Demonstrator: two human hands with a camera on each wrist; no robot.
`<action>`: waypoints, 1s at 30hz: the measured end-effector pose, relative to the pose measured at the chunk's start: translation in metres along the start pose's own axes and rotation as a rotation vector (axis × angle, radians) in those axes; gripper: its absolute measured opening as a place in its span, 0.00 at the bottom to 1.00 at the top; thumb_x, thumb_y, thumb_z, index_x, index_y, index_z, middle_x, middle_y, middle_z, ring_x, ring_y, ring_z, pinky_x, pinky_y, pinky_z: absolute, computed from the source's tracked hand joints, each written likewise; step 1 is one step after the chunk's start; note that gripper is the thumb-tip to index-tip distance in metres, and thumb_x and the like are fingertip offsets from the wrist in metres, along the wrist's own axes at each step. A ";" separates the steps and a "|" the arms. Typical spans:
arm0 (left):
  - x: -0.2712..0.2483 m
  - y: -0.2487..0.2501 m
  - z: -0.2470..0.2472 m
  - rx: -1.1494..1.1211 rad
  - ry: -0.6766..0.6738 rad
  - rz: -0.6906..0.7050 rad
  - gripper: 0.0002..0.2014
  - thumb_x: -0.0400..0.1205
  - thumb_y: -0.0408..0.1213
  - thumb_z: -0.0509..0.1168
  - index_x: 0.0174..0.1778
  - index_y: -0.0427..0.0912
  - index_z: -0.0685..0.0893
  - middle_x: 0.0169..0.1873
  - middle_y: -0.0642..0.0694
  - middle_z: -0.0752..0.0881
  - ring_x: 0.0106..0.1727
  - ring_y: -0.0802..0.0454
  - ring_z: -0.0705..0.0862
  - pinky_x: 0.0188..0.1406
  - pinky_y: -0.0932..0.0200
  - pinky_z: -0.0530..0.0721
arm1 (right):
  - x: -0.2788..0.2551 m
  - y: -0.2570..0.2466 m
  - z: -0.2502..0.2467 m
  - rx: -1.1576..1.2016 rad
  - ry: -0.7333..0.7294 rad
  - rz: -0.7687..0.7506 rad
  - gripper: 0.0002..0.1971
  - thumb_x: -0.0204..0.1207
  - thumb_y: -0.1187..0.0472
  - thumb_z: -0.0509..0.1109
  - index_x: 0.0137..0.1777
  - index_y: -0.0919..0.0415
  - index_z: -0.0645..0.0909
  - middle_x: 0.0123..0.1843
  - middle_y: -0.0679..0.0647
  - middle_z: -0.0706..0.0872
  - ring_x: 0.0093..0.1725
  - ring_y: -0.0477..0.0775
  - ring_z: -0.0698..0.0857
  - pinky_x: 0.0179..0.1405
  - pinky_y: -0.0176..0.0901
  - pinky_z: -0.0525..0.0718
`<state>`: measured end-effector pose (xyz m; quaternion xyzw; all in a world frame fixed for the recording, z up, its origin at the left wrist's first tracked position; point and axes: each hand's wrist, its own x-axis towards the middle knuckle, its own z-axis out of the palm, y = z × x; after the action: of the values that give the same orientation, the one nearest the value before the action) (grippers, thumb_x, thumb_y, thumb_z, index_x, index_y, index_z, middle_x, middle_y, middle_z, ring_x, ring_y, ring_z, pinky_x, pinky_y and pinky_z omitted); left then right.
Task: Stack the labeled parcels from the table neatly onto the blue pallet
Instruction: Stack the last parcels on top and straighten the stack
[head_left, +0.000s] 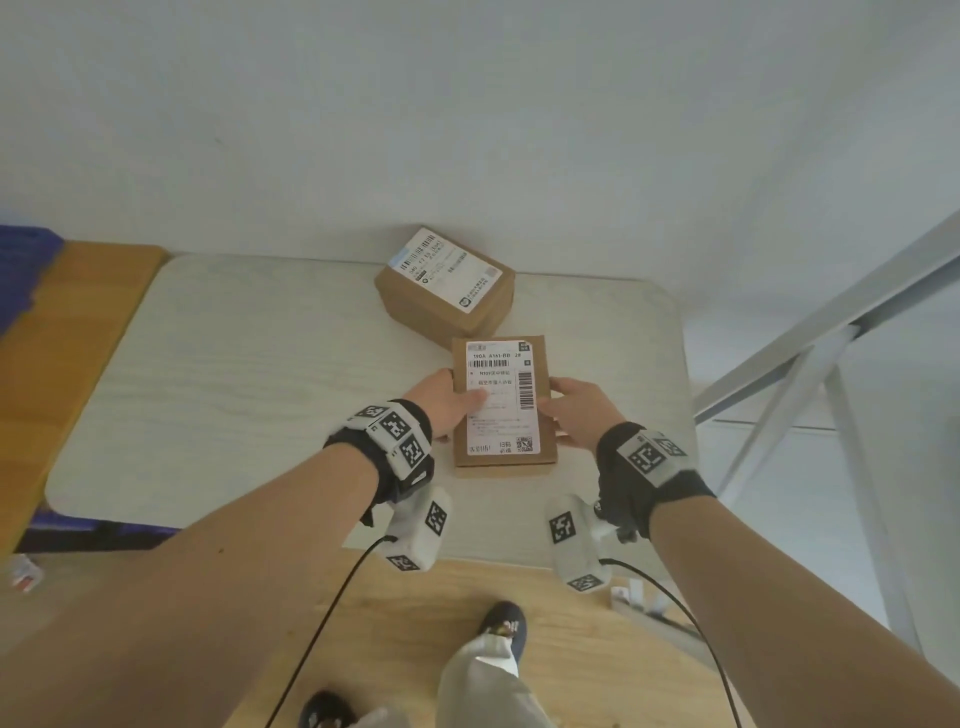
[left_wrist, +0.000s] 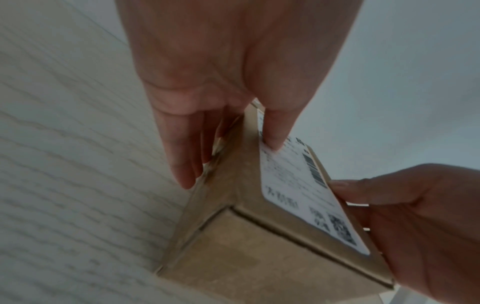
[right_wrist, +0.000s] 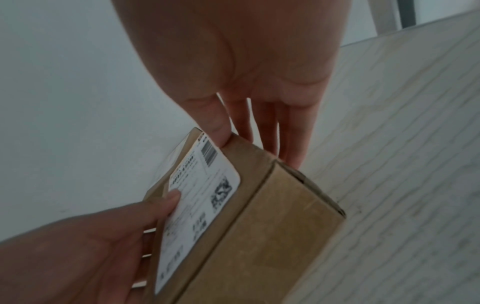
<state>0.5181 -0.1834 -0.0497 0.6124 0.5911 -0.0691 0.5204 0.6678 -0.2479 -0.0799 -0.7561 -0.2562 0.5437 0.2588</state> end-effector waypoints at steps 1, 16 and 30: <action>0.000 -0.001 0.000 -0.019 -0.006 -0.006 0.17 0.85 0.43 0.59 0.69 0.41 0.72 0.64 0.43 0.83 0.62 0.43 0.82 0.55 0.49 0.84 | -0.002 0.000 0.002 0.006 0.013 -0.004 0.20 0.80 0.67 0.60 0.72 0.56 0.76 0.61 0.57 0.87 0.59 0.58 0.86 0.60 0.54 0.85; -0.070 -0.083 -0.075 -0.220 0.091 0.041 0.14 0.84 0.45 0.61 0.63 0.44 0.73 0.60 0.44 0.84 0.60 0.45 0.84 0.54 0.50 0.84 | -0.073 -0.047 0.100 0.046 0.016 -0.131 0.18 0.79 0.67 0.64 0.68 0.58 0.79 0.54 0.55 0.88 0.54 0.55 0.87 0.58 0.52 0.85; -0.226 -0.269 -0.257 -0.368 0.448 0.218 0.19 0.84 0.47 0.60 0.68 0.43 0.74 0.58 0.46 0.85 0.51 0.47 0.85 0.38 0.55 0.85 | -0.206 -0.152 0.334 -0.010 -0.066 -0.447 0.18 0.77 0.60 0.69 0.67 0.60 0.79 0.55 0.56 0.89 0.55 0.55 0.88 0.58 0.52 0.86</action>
<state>0.1017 -0.2109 0.0742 0.5678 0.6244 0.2318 0.4837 0.2756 -0.2363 0.0724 -0.6634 -0.4285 0.4961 0.3608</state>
